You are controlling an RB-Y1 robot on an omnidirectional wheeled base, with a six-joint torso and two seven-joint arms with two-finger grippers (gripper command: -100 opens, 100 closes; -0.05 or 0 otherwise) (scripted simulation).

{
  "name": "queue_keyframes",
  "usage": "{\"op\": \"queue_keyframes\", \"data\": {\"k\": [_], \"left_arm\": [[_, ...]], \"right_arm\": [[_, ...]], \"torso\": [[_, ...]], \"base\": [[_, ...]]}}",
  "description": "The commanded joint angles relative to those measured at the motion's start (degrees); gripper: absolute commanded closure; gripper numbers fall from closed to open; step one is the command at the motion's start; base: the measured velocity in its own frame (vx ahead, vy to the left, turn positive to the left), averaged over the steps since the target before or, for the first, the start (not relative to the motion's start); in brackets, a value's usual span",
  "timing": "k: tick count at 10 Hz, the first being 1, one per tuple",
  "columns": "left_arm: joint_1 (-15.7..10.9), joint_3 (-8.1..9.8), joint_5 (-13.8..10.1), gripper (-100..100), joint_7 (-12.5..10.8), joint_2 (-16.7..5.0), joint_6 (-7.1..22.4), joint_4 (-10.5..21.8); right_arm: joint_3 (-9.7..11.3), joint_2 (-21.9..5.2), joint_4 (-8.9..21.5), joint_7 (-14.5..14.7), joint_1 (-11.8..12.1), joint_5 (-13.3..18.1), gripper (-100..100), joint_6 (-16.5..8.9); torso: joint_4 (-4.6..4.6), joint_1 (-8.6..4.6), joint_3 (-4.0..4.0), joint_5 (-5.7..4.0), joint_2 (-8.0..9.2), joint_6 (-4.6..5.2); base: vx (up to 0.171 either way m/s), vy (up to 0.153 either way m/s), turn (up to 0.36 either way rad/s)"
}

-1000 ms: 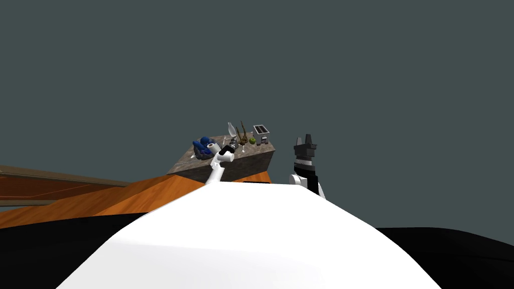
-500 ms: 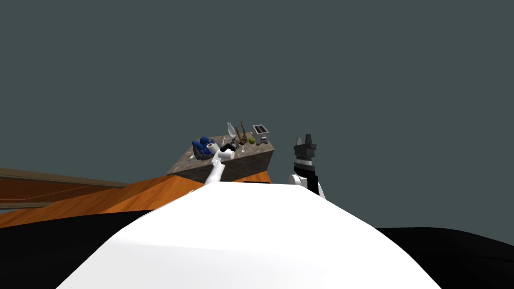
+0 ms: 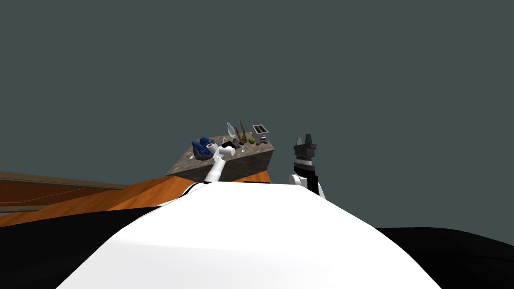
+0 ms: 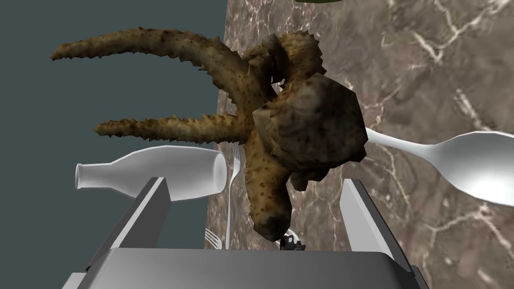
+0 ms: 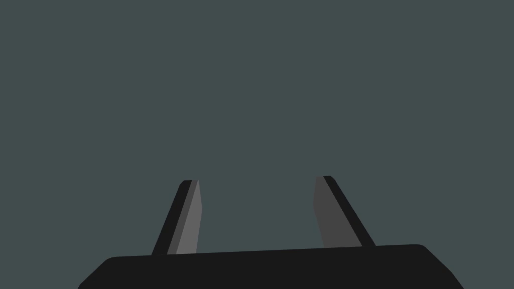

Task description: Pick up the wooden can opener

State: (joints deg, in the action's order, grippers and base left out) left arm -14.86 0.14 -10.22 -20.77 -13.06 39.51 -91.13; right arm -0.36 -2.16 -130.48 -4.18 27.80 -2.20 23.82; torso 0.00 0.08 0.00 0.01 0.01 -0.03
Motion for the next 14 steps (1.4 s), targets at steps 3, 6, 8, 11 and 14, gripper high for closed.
{"op": "queue_keyframes", "data": {"k": [3,6,8,11,14], "left_arm": [[-2.4,0.02,-1.2,-100,-1.6,-1.0,4.5,2.1],[-5.0,-0.01,-2.7,-100,-3.2,-2.2,8.5,4.8],[-7.3,-0.07,-4.2,-100,-4.7,-3.5,12.1,7.3],[-10.0,-0.19,-6.1,-100,-6.5,-5.5,16.6,10.5],[-11.5,-0.31,-7.6,-100,-7.8,-7.1,19.7,13.0]], "right_arm": [[0.0,0.0,0.0,0.0,0.0,0.0,0,0.0],[0.0,0.0,0.0,0.0,0.0,0.0,0,0.0],[0.0,0.0,0.0,0.0,0.0,0.0,0,0.0],[0.0,0.0,0.0,0.0,0.0,0.0,0,0.0],[0.0,0.0,0.0,0.0,0.0,0.0,0,0.0]], "torso": [[0.00,0.01,0.00,0.00,0.00,-0.01],[0.00,0.03,-0.02,0.01,-0.03,-0.01],[0.00,0.05,-0.01,0.01,-0.01,-0.01],[-0.01,0.15,-0.03,0.04,-0.05,-0.02],[-0.03,0.18,-0.06,0.05,-0.11,-0.02]], "base": [[-0.001,0.017,-0.011],[0.004,0.023,-0.016],[0.004,0.037,-0.014],[0.013,0.054,-0.015],[0.027,0.064,-0.006]]}}
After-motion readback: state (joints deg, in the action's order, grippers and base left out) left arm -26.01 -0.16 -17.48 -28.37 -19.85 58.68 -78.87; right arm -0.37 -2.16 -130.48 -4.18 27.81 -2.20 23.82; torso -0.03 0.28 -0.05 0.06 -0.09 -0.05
